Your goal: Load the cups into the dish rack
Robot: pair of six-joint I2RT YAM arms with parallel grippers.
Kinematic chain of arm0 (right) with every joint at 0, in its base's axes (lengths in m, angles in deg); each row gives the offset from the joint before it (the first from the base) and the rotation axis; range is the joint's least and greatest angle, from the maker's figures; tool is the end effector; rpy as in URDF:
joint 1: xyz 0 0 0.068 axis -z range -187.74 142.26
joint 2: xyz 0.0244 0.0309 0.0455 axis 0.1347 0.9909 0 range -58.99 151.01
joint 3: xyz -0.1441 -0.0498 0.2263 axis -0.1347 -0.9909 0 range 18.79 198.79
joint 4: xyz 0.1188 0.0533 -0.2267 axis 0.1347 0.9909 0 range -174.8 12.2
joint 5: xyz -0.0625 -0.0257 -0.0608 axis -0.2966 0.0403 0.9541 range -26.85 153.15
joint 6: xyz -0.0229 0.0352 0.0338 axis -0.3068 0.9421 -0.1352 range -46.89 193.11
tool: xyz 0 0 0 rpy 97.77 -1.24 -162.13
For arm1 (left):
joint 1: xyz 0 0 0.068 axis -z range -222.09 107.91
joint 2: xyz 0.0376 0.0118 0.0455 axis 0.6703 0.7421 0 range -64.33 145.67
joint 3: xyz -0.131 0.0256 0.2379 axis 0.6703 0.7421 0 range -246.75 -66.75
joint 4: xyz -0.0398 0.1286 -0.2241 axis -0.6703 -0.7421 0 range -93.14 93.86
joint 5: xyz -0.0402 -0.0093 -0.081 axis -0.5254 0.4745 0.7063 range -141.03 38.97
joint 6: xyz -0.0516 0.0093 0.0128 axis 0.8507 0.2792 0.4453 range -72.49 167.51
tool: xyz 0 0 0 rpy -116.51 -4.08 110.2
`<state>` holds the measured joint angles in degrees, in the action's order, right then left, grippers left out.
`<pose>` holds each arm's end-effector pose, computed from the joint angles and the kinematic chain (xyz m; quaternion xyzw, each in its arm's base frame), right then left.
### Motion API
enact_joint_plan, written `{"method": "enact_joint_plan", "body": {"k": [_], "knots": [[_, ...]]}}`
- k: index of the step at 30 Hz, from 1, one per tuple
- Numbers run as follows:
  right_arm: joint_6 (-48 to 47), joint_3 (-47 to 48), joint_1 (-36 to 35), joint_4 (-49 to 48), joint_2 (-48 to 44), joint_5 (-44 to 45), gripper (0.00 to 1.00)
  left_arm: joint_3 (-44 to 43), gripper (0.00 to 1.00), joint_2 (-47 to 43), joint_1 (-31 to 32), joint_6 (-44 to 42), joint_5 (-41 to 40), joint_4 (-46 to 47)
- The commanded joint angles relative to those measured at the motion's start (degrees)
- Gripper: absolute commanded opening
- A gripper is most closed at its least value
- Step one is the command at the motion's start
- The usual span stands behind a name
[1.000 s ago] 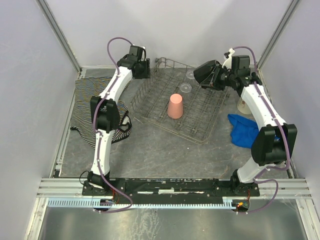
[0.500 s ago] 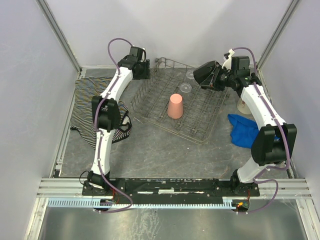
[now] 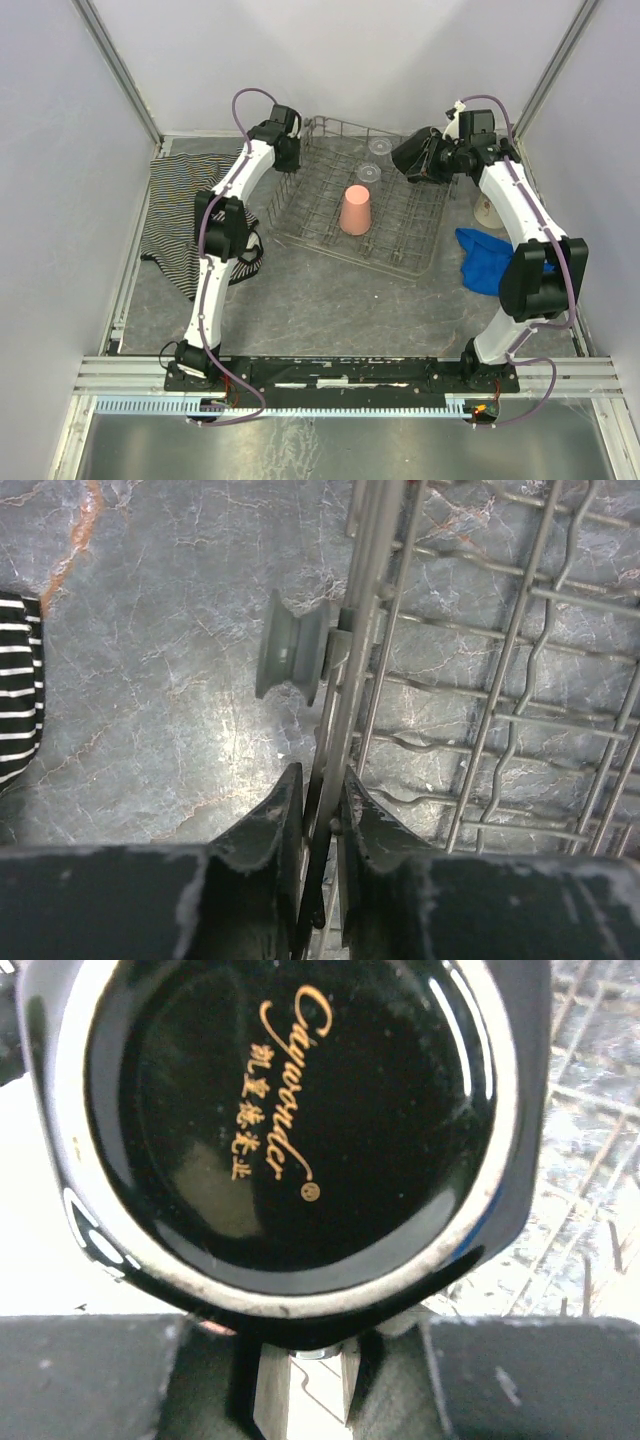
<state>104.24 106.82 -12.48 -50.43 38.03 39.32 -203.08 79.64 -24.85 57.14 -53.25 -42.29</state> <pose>0.3786 0.0459 0.3235 0.1255 0.8935 0.2997 0.3101 0.5247 -0.1613 0.2073 0.0571 0.9486 -0.0543 0.3065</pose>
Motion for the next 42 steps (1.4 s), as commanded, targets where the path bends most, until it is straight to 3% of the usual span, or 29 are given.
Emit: {"method": "enact_joint_plan", "body": {"k": [1,10,16,23,39,42], "knots": [[-4.86,6.76,0.29,2.98,0.04,5.79,0.01,-1.18,0.14,-0.66,-0.64,5.82,-6.43,0.11],[-9.62,13.36,-2.23,6.71,5.75,17.15,0.01,10.41,0.11,-7.89,0.16,7.27,-8.17,0.06],[-11.88,22.6,-3.14,8.87,13.07,23.03,0.01,13.47,0.53,-10.36,1.74,8.09,-5.84,1.2],[-13.38,34.17,-3.35,11.87,23.36,26.18,0.01,15.25,0.71,-15.92,2.61,9.85,-3.31,3.0],[-16.07,57.25,-6.34,17.98,42.71,29.83,0.01,15.52,0.73,-20.39,0.65,13.88,1.83,3.44],[-16.79,57.05,-7.15,17.54,43.83,31.77,0.01,15.51,0.73,-21.17,0.61,15.02,1.98,3.41]]}}
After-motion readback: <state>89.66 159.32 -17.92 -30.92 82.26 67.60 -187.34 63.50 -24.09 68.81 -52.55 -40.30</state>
